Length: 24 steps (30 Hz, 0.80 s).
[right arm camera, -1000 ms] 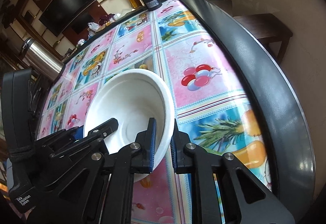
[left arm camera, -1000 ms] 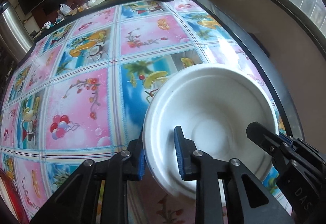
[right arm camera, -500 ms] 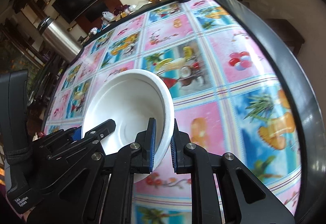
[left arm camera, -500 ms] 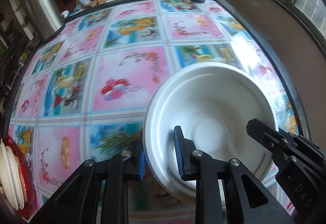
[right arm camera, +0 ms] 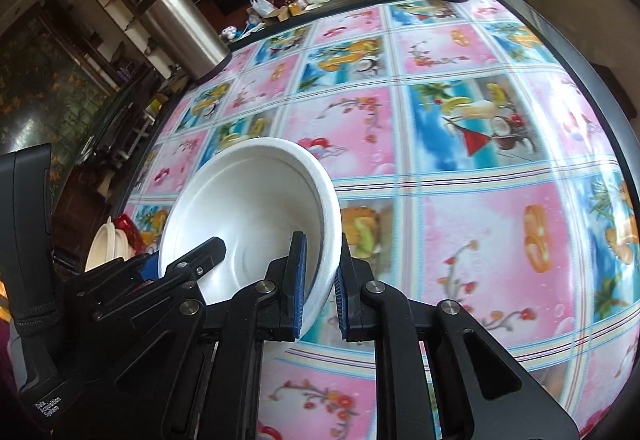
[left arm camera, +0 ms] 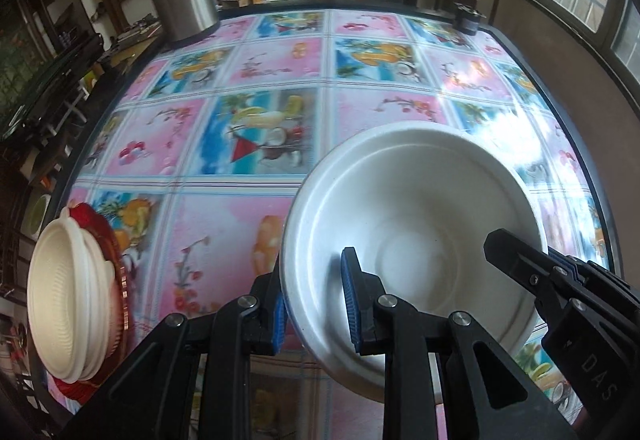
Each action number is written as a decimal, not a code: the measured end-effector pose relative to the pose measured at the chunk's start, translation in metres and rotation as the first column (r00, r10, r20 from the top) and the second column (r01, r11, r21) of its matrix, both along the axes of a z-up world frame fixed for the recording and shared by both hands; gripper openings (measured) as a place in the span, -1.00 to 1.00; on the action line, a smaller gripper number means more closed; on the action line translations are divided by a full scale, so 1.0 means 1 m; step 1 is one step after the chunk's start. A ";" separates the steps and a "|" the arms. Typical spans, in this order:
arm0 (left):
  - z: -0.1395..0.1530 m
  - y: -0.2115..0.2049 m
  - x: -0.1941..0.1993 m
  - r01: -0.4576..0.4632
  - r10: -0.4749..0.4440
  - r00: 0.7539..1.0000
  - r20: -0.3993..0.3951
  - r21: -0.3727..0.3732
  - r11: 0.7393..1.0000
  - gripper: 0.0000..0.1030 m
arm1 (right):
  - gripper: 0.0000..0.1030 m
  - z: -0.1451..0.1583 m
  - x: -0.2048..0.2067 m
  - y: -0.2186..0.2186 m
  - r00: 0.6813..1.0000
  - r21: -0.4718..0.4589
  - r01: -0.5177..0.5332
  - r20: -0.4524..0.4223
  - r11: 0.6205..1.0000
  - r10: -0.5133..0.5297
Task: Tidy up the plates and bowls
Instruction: 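Carry the small white bowl over the bowl stack on the red plates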
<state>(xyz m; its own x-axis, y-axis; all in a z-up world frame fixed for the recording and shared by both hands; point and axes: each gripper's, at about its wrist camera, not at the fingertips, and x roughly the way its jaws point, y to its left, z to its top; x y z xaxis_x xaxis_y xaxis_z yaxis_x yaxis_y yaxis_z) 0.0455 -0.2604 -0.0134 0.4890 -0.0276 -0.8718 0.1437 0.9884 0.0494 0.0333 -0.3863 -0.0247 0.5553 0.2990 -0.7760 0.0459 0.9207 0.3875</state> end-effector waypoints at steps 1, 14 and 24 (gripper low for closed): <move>0.002 0.005 0.000 -0.009 0.009 1.000 0.003 0.000 1.000 -0.55 | -0.76 0.001 0.000 0.006 1.000 -0.005 -0.009 0.000 1.000 0.009; 0.034 0.102 -0.012 -0.136 0.136 0.990 0.033 -0.003 0.991 -0.55 | -0.75 0.039 0.015 0.103 0.984 -0.035 -0.172 0.045 0.985 0.173; 0.036 0.210 -0.017 -0.316 0.315 0.949 0.025 0.023 0.949 -0.55 | -0.73 0.041 0.034 0.227 0.932 -0.071 -0.359 0.034 0.931 0.362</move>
